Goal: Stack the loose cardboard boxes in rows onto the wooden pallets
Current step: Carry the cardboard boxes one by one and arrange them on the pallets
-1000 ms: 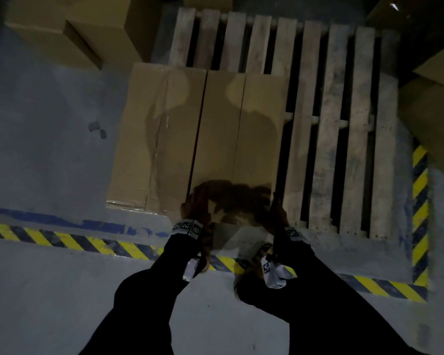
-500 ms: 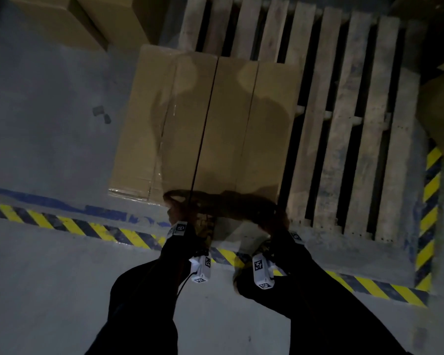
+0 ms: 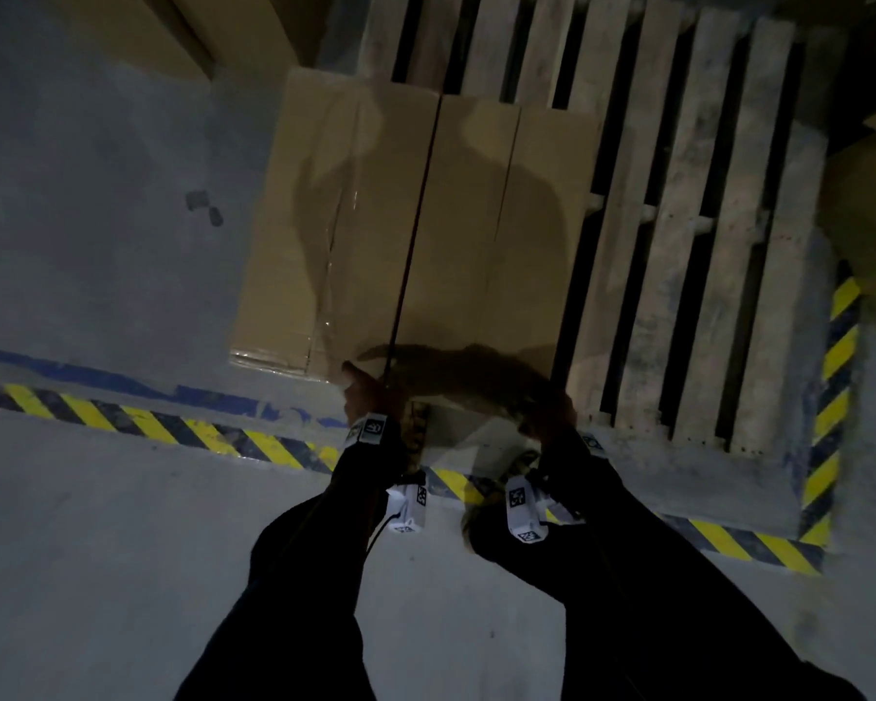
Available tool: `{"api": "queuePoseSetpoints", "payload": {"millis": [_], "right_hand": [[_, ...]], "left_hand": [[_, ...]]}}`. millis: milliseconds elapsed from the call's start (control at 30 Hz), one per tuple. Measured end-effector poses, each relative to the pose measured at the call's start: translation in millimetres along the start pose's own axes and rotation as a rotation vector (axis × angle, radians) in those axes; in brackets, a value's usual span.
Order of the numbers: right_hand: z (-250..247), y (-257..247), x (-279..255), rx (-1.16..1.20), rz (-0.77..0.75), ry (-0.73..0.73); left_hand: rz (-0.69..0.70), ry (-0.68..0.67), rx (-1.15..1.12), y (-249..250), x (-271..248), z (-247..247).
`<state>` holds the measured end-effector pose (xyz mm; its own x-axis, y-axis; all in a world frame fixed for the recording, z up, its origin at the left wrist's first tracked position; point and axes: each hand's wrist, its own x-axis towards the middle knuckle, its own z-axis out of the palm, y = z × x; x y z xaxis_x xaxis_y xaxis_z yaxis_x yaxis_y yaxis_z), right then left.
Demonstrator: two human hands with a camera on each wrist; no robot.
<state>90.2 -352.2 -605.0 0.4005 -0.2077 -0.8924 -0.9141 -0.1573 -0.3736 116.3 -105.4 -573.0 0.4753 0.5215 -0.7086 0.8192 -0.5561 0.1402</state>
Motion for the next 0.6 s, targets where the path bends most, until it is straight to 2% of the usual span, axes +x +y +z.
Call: {"api": "queuePoseSetpoints", "payload": {"millis": [167, 267, 400, 533, 600], "right_hand": [[-7, -12, -53, -0.316, -0.192, 0.196], [-20, -30, -102, -0.294, -0.284, 0.256], [-49, -46, -177, -0.271, -0.398, 0.261], [-84, -40, -246, -0.291, -0.598, 0.259], [-100, -33, -281, -0.253, -0.633, 0.257]], "left_hand": [[0.155, -0.156, -0.019, 14, -59, -33], [0.298, -0.212, -0.024, 18, -101, -50], [0.566, -0.252, 0.004, 10, -171, -65], [0.700, -0.279, -0.029, 5, -235, -83], [0.753, -0.310, -0.070, 2, -264, -98]]}}
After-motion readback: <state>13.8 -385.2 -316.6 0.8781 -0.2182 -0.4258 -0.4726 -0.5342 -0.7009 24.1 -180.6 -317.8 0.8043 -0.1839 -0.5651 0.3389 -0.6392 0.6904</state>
